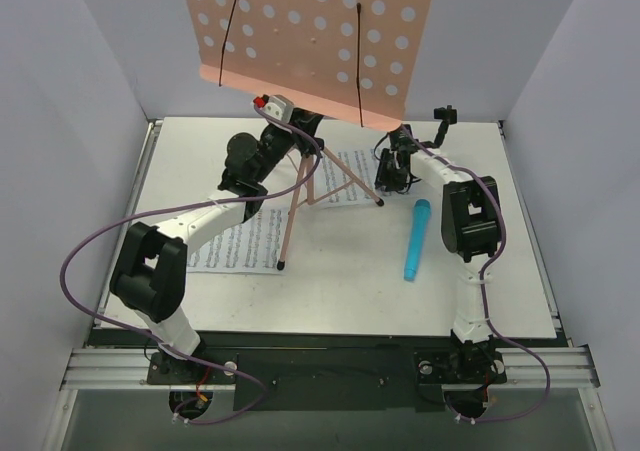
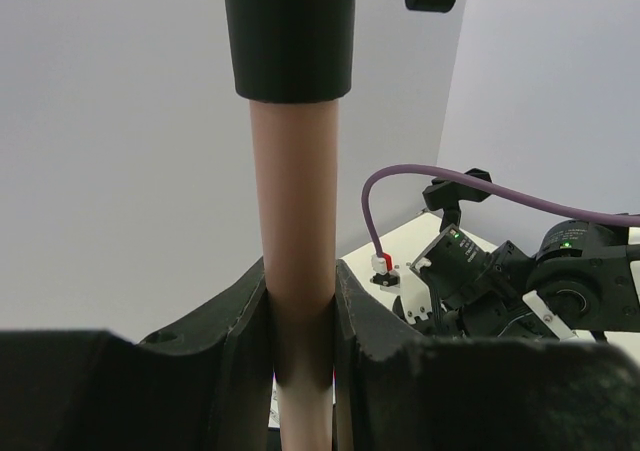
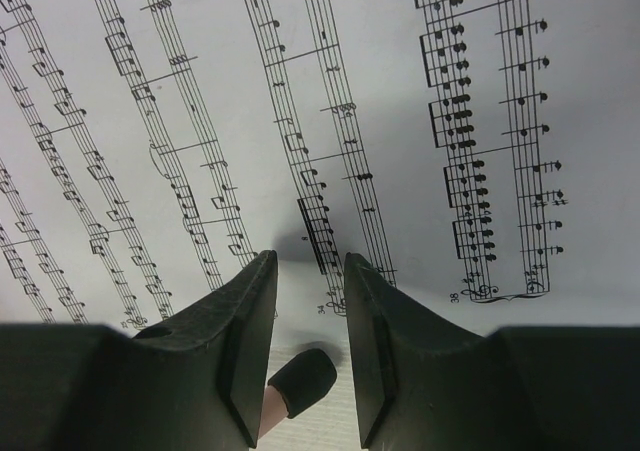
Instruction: Set up the instrument practice props
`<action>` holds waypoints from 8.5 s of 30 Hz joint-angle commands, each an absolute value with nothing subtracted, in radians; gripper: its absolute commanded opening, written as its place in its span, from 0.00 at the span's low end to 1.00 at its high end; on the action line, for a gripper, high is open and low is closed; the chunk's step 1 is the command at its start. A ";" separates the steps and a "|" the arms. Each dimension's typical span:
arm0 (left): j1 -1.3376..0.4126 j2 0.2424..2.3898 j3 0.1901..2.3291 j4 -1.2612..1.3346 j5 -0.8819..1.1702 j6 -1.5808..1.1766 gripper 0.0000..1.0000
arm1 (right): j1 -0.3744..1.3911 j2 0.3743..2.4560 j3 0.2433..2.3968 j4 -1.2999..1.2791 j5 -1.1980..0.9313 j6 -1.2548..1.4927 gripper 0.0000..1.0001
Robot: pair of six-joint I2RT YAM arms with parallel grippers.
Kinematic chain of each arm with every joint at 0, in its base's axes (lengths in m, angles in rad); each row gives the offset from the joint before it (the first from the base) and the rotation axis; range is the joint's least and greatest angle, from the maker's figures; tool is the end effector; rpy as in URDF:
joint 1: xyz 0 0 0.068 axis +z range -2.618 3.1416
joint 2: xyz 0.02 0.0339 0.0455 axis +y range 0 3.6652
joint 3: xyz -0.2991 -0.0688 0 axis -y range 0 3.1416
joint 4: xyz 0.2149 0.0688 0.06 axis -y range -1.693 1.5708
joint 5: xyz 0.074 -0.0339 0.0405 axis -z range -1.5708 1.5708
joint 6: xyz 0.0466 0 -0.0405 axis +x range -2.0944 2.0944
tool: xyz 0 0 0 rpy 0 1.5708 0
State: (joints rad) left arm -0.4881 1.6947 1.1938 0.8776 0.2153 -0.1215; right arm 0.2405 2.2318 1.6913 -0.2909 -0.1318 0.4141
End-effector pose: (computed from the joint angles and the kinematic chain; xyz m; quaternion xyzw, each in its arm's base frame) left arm 0.3357 -0.1895 0.4037 0.1892 0.5334 -0.3044 0.7662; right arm 0.4839 0.1250 0.2017 0.0570 0.9290 0.1741 0.3217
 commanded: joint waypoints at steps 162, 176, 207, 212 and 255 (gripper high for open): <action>-0.580 1.599 1.142 0.890 0.063 -0.043 0.86 | 0.664 1.362 0.683 -0.362 0.034 0.664 0.31; -0.681 1.114 0.606 0.474 -0.173 -0.247 0.87 | 0.768 1.359 0.721 -0.335 -0.107 0.542 0.29; -1.063 1.488 0.595 0.388 -0.149 -0.345 0.87 | 1.046 0.560 0.195 -0.315 0.064 1.508 0.55; -1.080 1.597 0.607 0.419 -0.158 -0.370 0.83 | 1.114 0.626 0.169 -0.258 0.058 1.566 0.54; -1.037 0.901 0.565 0.173 -0.128 -0.354 0.85 | 1.414 0.508 0.639 -0.733 0.462 0.892 0.00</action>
State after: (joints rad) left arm -1.0935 1.0618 0.5594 0.1730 -0.2485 -0.4297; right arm 1.4090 0.4999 0.5285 -0.6708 0.5385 1.3014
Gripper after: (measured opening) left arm 0.847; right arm 0.001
